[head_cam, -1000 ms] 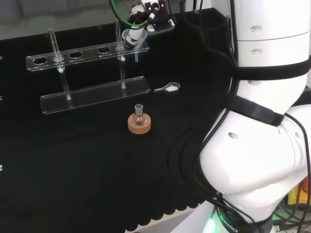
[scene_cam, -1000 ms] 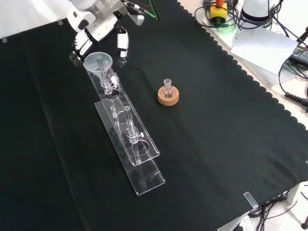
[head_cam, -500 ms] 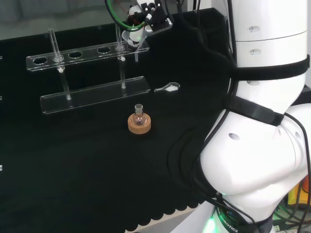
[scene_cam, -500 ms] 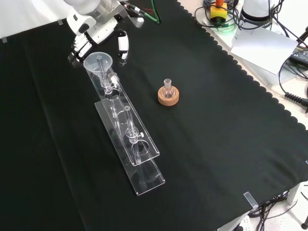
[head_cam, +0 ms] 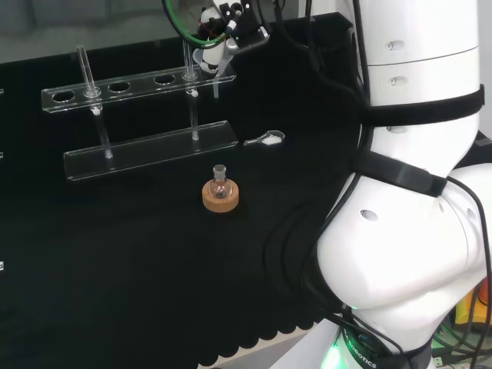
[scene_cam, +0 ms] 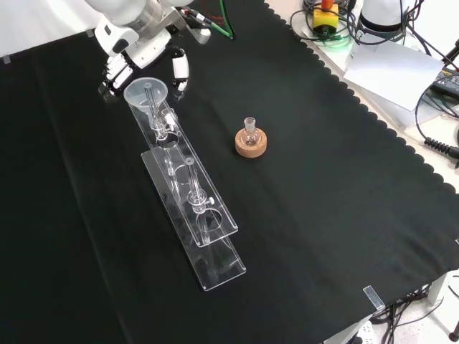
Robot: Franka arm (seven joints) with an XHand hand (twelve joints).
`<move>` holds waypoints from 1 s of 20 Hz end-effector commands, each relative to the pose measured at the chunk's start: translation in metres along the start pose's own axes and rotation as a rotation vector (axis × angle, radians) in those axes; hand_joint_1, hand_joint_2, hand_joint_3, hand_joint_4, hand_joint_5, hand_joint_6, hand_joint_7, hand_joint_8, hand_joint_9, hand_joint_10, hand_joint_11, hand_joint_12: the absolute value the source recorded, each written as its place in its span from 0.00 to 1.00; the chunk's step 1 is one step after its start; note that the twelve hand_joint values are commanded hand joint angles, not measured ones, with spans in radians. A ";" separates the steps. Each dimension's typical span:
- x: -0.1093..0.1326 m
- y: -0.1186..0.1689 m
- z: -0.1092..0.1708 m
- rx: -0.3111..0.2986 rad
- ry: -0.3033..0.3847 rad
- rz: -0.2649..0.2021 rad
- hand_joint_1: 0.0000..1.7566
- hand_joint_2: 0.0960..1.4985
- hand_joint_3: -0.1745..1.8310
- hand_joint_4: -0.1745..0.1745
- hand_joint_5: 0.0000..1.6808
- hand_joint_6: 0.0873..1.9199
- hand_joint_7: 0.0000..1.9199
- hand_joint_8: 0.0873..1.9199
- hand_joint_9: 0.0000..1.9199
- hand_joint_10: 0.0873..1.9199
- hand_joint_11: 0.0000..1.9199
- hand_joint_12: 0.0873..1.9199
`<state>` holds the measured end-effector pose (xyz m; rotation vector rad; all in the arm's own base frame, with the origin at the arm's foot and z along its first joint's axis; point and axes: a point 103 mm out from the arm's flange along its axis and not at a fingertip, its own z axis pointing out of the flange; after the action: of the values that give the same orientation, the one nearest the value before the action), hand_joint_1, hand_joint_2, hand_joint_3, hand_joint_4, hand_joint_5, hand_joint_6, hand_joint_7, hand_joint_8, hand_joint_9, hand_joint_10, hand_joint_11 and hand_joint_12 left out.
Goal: Pick up the funnel from the transparent funnel stand.
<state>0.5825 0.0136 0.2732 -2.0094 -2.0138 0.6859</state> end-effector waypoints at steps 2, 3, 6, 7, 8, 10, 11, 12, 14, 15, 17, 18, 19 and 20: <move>0.000 0.002 0.003 0.019 -0.010 -0.001 0.48 0.36 0.38 0.26 0.07 0.00 0.00 0.24 0.15 0.37 0.18 0.72; 0.000 0.002 0.003 0.019 -0.014 0.001 0.48 0.35 0.39 0.26 0.08 0.00 0.00 0.26 0.18 0.36 0.19 0.72; -0.001 0.002 0.003 0.002 -0.037 0.011 0.48 0.35 0.41 0.26 0.11 0.00 0.03 0.32 0.24 0.33 0.19 0.71; -0.001 0.001 0.002 -0.010 -0.050 0.019 0.48 0.35 0.41 0.26 0.13 0.00 0.04 0.32 0.26 0.32 0.19 0.71; -0.001 0.000 0.001 -0.027 -0.057 0.032 0.48 0.35 0.42 0.27 0.16 0.00 0.07 0.33 0.29 0.31 0.20 0.70; -0.001 -0.002 -0.001 -0.071 -0.070 0.059 0.49 0.38 0.42 0.30 0.27 0.00 0.19 0.33 0.37 0.29 0.22 0.68; -0.002 -0.004 -0.003 -0.096 -0.079 0.078 0.50 0.39 0.42 0.32 0.33 0.03 0.24 0.33 0.40 0.27 0.24 0.67; -0.002 -0.006 -0.006 -0.119 -0.083 0.093 0.50 0.40 0.42 0.35 0.38 0.06 0.28 0.32 0.43 0.26 0.25 0.66; -0.004 -0.011 -0.012 -0.157 -0.099 0.110 0.51 0.43 0.42 0.40 0.45 0.14 0.34 0.31 0.47 0.23 0.28 0.65; -0.004 -0.014 -0.017 -0.168 -0.099 0.112 0.51 0.44 0.42 0.42 0.47 0.18 0.36 0.31 0.49 0.22 0.30 0.64; -0.005 -0.021 -0.028 -0.176 -0.101 0.110 0.52 0.45 0.42 0.45 0.50 0.23 0.38 0.31 0.51 0.21 0.32 0.63; -0.005 -0.025 -0.034 -0.176 -0.104 0.107 0.52 0.46 0.43 0.45 0.50 0.24 0.39 0.31 0.52 0.21 0.33 0.63; -0.005 -0.029 -0.039 -0.174 -0.106 0.106 0.53 0.46 0.43 0.46 0.50 0.25 0.39 0.31 0.53 0.21 0.33 0.62; -0.006 -0.034 -0.045 -0.174 -0.104 0.105 0.53 0.46 0.43 0.46 0.50 0.27 0.39 0.31 0.53 0.20 0.34 0.62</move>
<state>0.5742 0.0123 0.2947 -2.1777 -2.0710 0.6907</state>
